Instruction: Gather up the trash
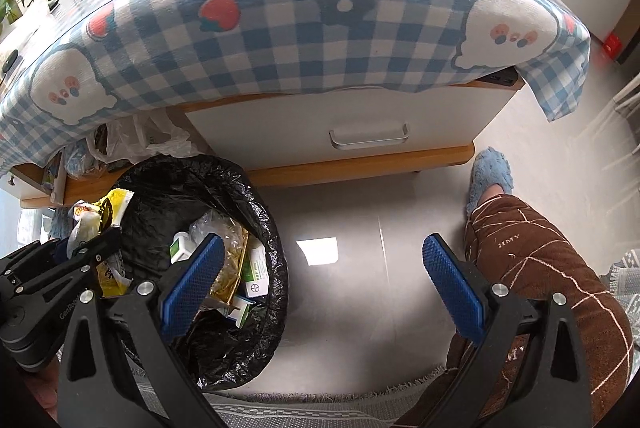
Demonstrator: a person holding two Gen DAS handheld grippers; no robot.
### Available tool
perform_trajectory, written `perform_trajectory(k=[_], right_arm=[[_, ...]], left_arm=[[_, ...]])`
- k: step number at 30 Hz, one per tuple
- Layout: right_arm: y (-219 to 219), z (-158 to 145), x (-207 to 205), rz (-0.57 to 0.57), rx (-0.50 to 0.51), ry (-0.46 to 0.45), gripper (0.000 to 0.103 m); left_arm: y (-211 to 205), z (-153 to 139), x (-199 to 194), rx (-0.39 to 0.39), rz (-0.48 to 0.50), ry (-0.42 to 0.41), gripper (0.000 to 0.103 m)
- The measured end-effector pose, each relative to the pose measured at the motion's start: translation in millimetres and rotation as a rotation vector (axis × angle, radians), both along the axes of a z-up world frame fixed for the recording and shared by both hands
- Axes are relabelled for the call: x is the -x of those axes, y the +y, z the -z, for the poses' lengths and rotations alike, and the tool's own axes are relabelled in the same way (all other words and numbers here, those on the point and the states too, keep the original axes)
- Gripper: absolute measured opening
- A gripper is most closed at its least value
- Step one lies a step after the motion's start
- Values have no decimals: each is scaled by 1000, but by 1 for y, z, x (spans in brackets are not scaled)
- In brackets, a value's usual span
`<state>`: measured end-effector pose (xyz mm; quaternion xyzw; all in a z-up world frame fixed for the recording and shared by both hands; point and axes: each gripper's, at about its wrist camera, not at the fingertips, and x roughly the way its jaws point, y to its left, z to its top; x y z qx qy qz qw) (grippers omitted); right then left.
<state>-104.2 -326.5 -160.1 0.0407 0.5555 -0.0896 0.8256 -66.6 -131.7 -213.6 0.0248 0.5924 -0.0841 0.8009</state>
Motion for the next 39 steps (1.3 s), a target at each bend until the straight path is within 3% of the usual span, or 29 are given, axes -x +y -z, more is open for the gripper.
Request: perform_trajectory(k=[4, 12, 20, 31, 39], right_arm=[[0, -1, 0, -2, 1, -9, 95], [14, -18, 0, -28, 2, -40, 95], [42, -58, 4, -79, -6, -113, 95], [73, -138, 43, -130, 2, -198, 95], [86, -189, 91, -134, 48, -254, 95]], left_arm=[[3, -2, -1, 2, -2, -16, 40], [15, -14, 2, 0, -24, -57, 75], [49, -69, 14, 8, -45, -149, 95], [100, -178, 66, 27, -94, -309, 97], [119, -218, 108, 45, -115, -337, 97]])
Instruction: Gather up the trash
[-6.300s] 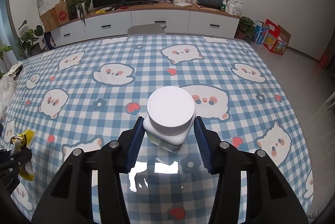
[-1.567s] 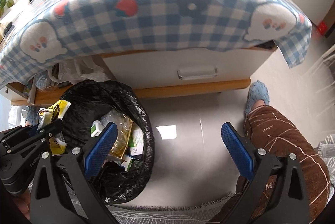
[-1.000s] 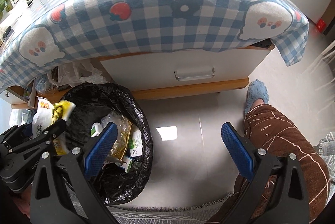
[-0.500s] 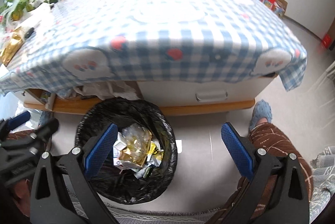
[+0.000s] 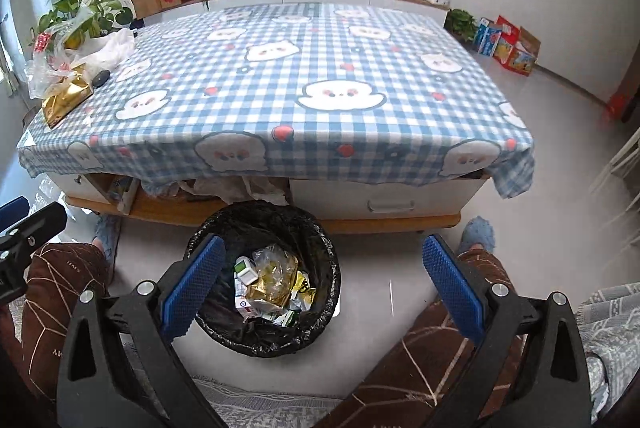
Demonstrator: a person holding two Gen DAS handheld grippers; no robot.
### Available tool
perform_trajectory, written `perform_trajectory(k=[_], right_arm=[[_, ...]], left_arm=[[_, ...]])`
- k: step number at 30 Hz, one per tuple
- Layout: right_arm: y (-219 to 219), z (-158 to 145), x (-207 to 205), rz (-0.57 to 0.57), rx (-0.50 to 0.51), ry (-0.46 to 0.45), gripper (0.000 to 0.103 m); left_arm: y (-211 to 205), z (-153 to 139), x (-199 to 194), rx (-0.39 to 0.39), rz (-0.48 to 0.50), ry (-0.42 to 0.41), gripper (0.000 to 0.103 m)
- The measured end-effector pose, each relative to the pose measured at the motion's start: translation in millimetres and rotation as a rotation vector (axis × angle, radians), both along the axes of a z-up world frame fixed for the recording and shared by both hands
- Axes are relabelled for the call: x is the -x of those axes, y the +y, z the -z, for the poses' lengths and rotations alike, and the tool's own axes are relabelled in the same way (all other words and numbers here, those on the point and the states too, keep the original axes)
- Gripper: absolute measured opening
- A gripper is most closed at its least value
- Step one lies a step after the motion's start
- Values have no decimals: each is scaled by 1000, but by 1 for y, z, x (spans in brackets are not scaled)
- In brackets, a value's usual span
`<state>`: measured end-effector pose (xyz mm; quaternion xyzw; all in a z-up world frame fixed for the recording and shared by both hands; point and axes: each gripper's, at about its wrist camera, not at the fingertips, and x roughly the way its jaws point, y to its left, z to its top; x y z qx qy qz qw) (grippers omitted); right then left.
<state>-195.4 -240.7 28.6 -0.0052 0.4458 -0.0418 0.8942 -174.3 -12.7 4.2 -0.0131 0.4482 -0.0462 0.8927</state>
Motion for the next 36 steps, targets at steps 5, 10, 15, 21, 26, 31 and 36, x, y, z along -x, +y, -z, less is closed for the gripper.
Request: perform_trajectory(k=[5, 10, 15, 21, 26, 31, 36], right_arm=[[2, -18, 16, -2, -11, -30, 95], [4, -29, 24, -2, -8, -58, 95], [4, -31, 25, -2, -14, -59, 95], [5, -28, 26, -3, -20, -56, 95], [6, -27, 26, -4, -25, -51, 95], [8, -26, 25, -2, -24, -53, 95], [9, -27, 25, -1, -21, -56, 95]], left_arm=[[-1, -9, 16, -7, 5, -28, 97], [-4, -14, 21, -13, 15, -33, 97], [-7, -14, 24, -14, 20, -38, 97], [-7, -14, 26, -15, 21, -36, 97], [-6, -13, 27, -15, 20, -32, 97], [-4, -13, 27, -14, 19, -32, 97], [-3, -12, 27, -13, 22, -30, 97]])
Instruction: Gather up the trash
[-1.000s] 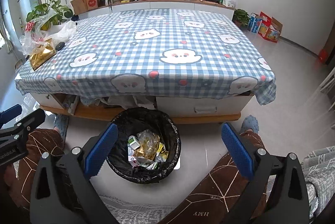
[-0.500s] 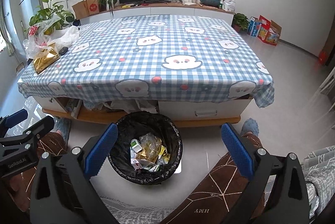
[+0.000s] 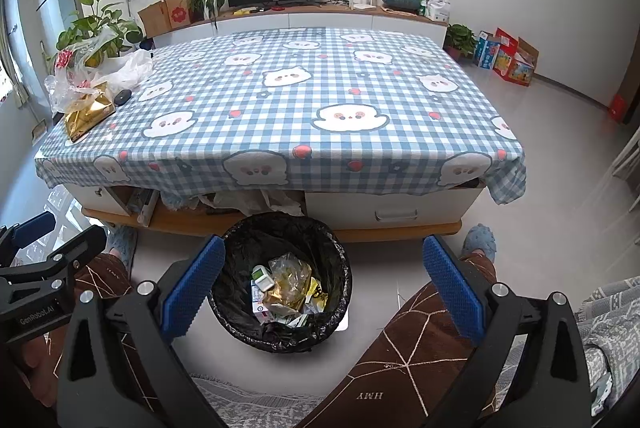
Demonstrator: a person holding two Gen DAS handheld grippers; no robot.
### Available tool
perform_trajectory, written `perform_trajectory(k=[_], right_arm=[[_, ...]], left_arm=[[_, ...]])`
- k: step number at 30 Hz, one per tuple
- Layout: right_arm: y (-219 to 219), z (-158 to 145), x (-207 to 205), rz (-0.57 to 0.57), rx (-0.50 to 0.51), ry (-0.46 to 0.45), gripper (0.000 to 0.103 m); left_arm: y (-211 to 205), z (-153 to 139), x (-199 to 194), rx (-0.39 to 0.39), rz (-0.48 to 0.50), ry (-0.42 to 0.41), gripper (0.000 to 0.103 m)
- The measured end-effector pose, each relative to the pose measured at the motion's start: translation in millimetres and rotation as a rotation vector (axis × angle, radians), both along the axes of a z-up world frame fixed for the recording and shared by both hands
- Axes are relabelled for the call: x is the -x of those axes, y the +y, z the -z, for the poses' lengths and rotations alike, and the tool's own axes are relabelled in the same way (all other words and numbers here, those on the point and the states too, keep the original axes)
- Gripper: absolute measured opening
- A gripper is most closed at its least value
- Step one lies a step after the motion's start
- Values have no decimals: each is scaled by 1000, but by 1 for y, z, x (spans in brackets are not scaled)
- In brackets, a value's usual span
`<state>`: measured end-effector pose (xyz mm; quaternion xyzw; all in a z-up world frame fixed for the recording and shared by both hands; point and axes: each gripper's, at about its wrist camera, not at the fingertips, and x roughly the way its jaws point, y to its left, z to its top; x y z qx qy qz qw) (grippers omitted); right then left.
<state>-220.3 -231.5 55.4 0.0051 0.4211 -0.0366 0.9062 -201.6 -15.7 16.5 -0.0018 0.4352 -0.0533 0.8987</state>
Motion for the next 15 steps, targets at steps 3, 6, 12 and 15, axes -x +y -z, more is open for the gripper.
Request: perform_trajectory(k=[3, 6, 12, 15], right_arm=[[0, 0, 0, -1, 1, -2, 95], [1, -1, 0, -1, 2, -2, 95], [0, -1, -1, -2, 1, 3, 95], [-1, 0, -1, -1, -6, 4, 95]], left_arm=[[0, 0, -1, -3, 4, 0, 97], [0, 0, -1, 0, 2, 0, 97], [-1, 1, -2, -7, 4, 1, 97], [-1, 1, -1, -5, 2, 0, 97]])
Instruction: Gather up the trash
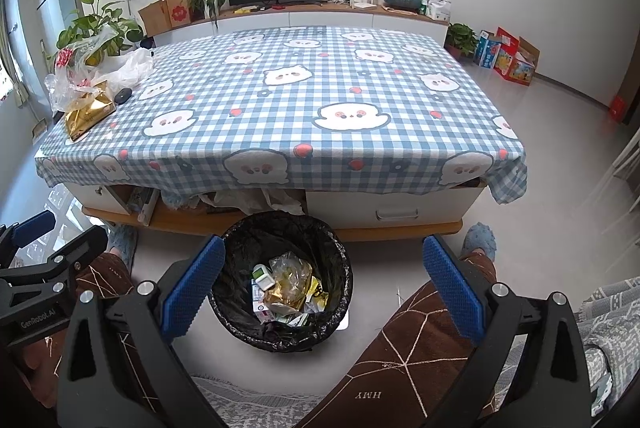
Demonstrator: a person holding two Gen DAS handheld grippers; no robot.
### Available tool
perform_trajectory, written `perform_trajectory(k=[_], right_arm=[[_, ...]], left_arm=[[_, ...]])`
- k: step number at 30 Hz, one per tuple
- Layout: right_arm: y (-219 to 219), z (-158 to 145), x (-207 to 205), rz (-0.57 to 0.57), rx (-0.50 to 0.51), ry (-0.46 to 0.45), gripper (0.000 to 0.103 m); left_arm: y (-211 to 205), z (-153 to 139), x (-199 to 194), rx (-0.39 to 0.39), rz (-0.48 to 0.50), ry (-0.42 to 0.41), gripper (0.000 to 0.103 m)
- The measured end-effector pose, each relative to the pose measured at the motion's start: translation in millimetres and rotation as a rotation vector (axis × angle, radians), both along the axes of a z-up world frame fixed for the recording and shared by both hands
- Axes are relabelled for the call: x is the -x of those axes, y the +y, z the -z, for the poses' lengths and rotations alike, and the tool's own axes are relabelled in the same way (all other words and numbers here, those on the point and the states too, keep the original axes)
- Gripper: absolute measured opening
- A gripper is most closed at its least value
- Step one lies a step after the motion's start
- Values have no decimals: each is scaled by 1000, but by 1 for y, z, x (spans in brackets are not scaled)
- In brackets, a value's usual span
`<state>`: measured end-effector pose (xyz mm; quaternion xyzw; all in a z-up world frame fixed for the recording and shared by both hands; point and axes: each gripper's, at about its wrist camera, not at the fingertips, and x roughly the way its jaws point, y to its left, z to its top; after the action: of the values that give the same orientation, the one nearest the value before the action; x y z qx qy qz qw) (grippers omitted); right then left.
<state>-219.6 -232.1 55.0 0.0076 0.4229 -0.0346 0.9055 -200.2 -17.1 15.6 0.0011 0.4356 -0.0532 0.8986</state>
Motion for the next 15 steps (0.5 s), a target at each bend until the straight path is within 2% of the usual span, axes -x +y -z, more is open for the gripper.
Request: perform_trajectory(k=[15], right_arm=[[0, 5, -1, -6, -5, 7, 95]], left_arm=[[3, 3, -2, -11, -5, 5, 97]])
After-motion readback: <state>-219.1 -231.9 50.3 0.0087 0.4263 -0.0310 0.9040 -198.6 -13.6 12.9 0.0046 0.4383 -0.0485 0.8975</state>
